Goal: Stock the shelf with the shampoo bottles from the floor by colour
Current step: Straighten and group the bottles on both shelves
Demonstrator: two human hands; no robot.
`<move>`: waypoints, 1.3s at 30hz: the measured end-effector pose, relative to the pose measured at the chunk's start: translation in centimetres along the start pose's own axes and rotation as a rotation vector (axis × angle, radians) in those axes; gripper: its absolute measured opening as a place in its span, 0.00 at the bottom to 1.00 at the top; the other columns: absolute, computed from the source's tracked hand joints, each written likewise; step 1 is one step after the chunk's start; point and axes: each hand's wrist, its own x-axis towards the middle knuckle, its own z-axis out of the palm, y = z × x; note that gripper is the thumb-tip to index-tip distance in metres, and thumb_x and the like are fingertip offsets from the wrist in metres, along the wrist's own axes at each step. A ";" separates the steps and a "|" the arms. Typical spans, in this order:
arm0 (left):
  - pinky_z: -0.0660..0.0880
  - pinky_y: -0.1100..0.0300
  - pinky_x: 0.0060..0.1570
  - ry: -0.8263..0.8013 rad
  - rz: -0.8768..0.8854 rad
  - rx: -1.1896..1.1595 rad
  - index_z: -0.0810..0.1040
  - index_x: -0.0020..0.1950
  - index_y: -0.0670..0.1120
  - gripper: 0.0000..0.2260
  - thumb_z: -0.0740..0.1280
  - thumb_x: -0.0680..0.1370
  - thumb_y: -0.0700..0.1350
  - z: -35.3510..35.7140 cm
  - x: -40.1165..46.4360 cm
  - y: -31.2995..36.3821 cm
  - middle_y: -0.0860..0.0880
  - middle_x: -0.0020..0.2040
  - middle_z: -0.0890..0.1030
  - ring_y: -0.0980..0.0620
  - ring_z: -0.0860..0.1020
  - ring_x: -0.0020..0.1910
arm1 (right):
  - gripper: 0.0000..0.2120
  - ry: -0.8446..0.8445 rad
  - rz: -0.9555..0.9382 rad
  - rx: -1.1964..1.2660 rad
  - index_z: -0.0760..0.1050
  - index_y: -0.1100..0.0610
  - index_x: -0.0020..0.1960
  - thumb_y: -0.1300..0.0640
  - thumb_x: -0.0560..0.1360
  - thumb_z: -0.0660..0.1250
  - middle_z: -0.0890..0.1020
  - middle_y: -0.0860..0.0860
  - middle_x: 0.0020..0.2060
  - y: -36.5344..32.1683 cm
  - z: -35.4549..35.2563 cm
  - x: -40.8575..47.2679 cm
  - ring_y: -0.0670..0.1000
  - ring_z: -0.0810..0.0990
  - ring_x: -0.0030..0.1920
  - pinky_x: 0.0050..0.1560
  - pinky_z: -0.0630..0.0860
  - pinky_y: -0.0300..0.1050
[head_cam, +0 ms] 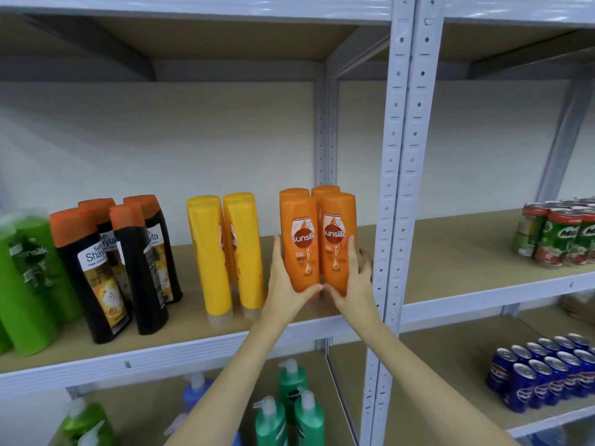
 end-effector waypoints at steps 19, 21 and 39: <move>0.66 0.52 0.66 0.027 -0.004 0.090 0.44 0.74 0.55 0.43 0.72 0.72 0.43 -0.2 0.2 -0.9 0.49 0.72 0.61 0.59 0.60 0.67 | 0.51 -0.066 0.015 0.022 0.35 0.38 0.70 0.54 0.69 0.73 0.58 0.57 0.70 0.5 0.4 0.8 0.57 0.64 0.68 0.65 0.67 0.56; 0.66 0.56 0.65 0.028 0.016 0.115 0.44 0.73 0.59 0.42 0.71 0.72 0.43 -0.1 0.3 -0.8 0.50 0.71 0.61 0.62 0.59 0.65 | 0.51 -0.049 0.015 -0.050 0.35 0.40 0.70 0.52 0.68 0.74 0.58 0.57 0.70 0.3 0.6 1.0 0.58 0.64 0.69 0.65 0.67 0.57; 0.65 0.58 0.63 0.066 0.067 0.174 0.47 0.69 0.65 0.38 0.70 0.73 0.44 0.2 0.3 -1.6 0.51 0.70 0.62 0.62 0.60 0.64 | 0.52 -0.157 0.035 0.074 0.29 0.33 0.65 0.57 0.71 0.71 0.58 0.55 0.71 0.7 0.4 1.2 0.57 0.66 0.69 0.66 0.67 0.59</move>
